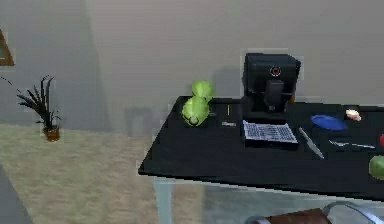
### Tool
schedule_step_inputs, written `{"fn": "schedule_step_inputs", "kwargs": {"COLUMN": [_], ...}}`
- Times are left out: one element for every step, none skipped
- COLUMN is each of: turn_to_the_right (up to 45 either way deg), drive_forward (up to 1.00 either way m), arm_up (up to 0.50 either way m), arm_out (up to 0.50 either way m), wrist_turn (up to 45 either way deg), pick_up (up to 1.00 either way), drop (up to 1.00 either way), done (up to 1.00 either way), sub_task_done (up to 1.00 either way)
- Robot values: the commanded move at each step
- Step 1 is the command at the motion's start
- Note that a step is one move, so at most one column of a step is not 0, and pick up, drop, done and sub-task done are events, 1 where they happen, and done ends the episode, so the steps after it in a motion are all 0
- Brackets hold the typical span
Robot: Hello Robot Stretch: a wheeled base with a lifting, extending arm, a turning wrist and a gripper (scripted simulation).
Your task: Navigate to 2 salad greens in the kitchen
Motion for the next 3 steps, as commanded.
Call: {"fn": "schedule_step_inputs", "kwargs": {"turn_to_the_right": [0.0, -18.0, 0.0], "drive_forward": [0.00, 0.00, 0.35], "arm_up": [0.00, 0.00, 0.00], "arm_out": [0.00, 0.00, 0.00], "wrist_turn": [0.0, 0.0, 0.0], "pick_up": [0.00, 0.00, 0.00], "drop": [0.00, 0.00, 0.00], "done": [0.00, 0.00, 0.00], "sub_task_done": [1.00, 0.00, 0.00]}}
